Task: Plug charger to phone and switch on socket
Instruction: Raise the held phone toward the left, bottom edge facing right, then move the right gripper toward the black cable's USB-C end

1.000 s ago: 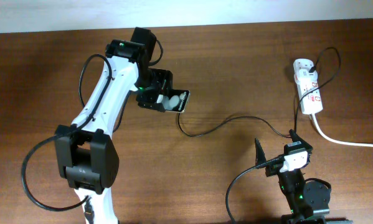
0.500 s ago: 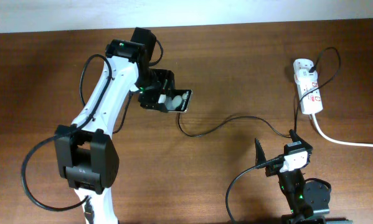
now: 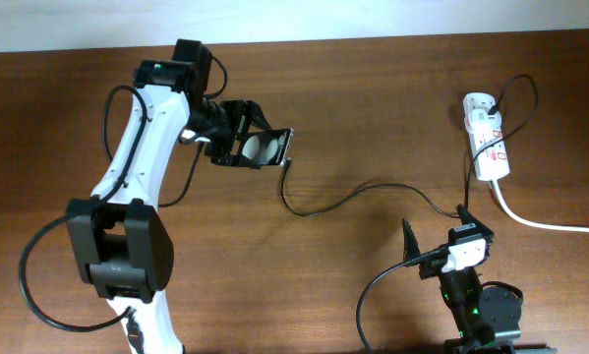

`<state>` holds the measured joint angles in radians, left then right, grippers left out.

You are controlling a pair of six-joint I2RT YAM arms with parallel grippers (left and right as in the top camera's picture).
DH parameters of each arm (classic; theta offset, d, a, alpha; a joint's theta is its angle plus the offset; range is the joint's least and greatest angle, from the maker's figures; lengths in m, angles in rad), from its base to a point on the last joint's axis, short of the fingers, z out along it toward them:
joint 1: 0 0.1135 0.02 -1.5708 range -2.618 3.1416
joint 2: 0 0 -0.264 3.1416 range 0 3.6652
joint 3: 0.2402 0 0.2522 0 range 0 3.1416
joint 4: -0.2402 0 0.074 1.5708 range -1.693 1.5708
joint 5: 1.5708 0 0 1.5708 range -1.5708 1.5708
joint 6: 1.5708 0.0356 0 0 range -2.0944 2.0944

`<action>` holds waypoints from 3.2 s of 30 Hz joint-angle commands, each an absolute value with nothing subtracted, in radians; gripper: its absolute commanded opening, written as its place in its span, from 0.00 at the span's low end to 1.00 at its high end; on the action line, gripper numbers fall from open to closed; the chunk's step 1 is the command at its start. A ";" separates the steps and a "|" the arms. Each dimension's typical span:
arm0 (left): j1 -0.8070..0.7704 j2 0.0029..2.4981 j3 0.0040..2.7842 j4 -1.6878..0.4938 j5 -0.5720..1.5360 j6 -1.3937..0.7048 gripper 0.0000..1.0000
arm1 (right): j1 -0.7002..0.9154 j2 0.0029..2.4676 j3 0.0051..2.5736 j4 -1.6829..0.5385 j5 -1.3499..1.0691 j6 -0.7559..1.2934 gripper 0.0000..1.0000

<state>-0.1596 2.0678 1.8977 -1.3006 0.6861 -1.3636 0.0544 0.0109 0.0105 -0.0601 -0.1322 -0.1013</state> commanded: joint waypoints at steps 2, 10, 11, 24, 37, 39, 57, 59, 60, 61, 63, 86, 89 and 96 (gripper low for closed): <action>-0.138 2.012 1.923 -1.322 0.773 -1.315 0.00 | 0.060 0.004 0.006 -0.066 -0.146 -0.097 0.99; -0.134 2.012 1.923 -1.322 0.851 -1.311 0.00 | 0.060 0.004 0.006 -0.066 -0.146 -0.097 0.99; -0.134 2.012 1.923 -1.322 0.860 -1.311 0.00 | 0.060 0.004 0.006 -0.066 -0.146 -0.097 0.99; -0.102 2.012 1.923 -1.322 0.902 -1.311 0.00 | 0.060 0.004 0.006 -0.066 -0.146 -0.097 0.99; -0.062 2.012 1.923 -1.322 0.903 -1.311 0.00 | 0.060 0.004 0.006 -0.065 -0.133 -0.096 0.99; -0.062 2.012 1.923 -1.322 0.903 -1.311 0.00 | 0.060 0.004 0.006 -0.064 -0.151 -0.096 0.99; -0.062 2.012 1.923 -1.322 0.943 -1.307 0.00 | 0.059 0.071 0.116 -0.145 -0.228 0.069 0.99; -0.062 2.012 1.923 -1.322 0.943 -1.307 0.00 | 0.059 0.096 0.125 -0.142 -0.260 0.070 0.99; -0.062 2.012 1.923 -1.322 0.943 -1.307 0.00 | 0.059 0.101 0.126 -0.142 -0.262 0.073 0.99; -0.062 2.012 1.923 -1.322 0.943 -1.307 0.00 | 0.059 0.108 0.126 -0.142 -0.262 0.073 0.99; -0.062 2.012 1.923 -1.322 0.943 -1.301 0.00 | 0.059 0.110 0.126 -0.142 -0.261 0.072 0.99; -0.062 2.012 1.923 -1.322 0.943 -1.293 0.00 | 0.059 0.116 0.163 -0.158 -0.326 0.140 0.99; -0.062 2.012 1.923 -1.322 0.943 -1.293 0.00 | 0.059 0.138 0.194 -0.189 -0.326 0.140 0.99; -0.062 2.012 1.923 -1.322 0.944 -1.293 0.00 | 0.059 0.236 0.287 -0.257 -0.330 0.139 0.99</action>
<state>-0.0650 2.0678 1.8980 -1.3205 0.9123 -1.3048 0.0544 0.2073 0.2325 -0.2401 -0.3164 0.1326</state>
